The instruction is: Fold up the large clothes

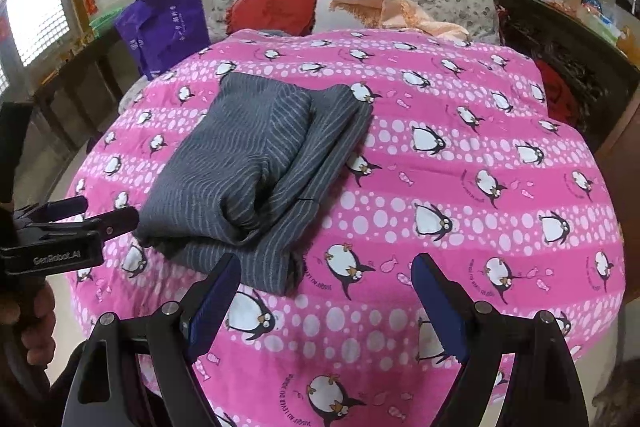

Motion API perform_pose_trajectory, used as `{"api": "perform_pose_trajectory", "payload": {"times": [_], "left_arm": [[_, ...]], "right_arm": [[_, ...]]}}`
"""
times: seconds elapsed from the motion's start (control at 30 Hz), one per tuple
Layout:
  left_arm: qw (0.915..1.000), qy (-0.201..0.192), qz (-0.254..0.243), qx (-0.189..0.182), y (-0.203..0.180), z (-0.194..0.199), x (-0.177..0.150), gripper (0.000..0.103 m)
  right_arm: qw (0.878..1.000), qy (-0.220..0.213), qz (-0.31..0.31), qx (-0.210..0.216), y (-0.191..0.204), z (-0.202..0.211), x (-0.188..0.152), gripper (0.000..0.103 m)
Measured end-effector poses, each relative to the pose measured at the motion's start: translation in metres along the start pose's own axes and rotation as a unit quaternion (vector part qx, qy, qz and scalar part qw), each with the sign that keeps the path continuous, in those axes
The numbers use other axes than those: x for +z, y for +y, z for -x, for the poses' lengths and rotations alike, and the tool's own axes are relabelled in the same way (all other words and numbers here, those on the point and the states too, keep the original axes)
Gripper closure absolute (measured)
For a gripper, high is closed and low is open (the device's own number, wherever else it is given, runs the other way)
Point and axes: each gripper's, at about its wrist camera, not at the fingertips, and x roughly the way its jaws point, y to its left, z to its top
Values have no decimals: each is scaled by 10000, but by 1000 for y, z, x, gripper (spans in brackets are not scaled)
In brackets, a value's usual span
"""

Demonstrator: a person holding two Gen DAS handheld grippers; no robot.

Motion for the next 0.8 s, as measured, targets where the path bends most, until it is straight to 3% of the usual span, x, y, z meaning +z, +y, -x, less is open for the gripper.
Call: {"api": "perform_pose_trajectory", "payload": {"times": [0.8], "left_arm": [[10000, 65, -30, 38, -2, -8, 3, 0]], "right_arm": [[9999, 104, -63, -33, -5, -14, 6, 18]]}}
